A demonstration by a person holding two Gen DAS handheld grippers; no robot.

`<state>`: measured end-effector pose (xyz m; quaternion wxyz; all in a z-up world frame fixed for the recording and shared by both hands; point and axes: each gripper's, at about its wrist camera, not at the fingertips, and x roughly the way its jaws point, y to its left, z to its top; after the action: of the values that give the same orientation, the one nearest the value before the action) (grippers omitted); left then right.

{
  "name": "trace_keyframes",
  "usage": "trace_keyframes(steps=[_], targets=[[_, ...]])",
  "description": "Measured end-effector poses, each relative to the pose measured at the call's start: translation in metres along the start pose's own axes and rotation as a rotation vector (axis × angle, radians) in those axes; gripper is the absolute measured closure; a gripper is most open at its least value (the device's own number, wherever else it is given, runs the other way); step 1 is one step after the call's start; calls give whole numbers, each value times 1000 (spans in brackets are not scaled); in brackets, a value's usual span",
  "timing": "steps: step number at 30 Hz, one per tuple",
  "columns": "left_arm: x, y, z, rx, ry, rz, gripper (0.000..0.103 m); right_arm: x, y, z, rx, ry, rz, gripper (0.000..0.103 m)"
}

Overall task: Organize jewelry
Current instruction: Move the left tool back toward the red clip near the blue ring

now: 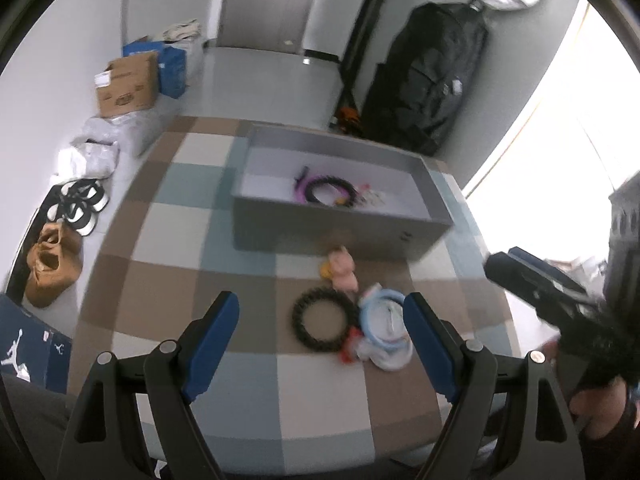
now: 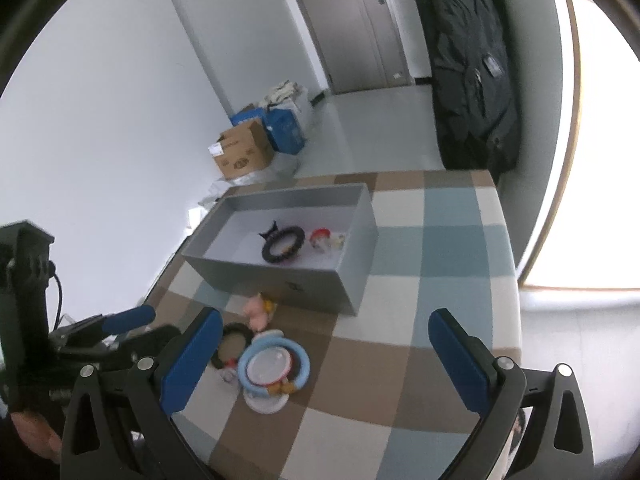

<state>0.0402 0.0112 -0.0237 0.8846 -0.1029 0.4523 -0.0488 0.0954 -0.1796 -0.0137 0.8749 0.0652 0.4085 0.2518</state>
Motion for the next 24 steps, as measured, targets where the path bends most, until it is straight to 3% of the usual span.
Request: trace_keyframes(steps=[3,13,18,24], targets=[[7,-12,-8,81,5,77,22,0,-4,-1,18,9,-9,0],[21,-31,-25,172,61,68,24,-1,-12,-6,59,26,-22,0],[28,-32,-29,174,92,46,56,-3,-15,-5,69,24,-19,0],[29,-36,-32,182,107,7,83,-4,-15,-4,72,18,-19,0]])
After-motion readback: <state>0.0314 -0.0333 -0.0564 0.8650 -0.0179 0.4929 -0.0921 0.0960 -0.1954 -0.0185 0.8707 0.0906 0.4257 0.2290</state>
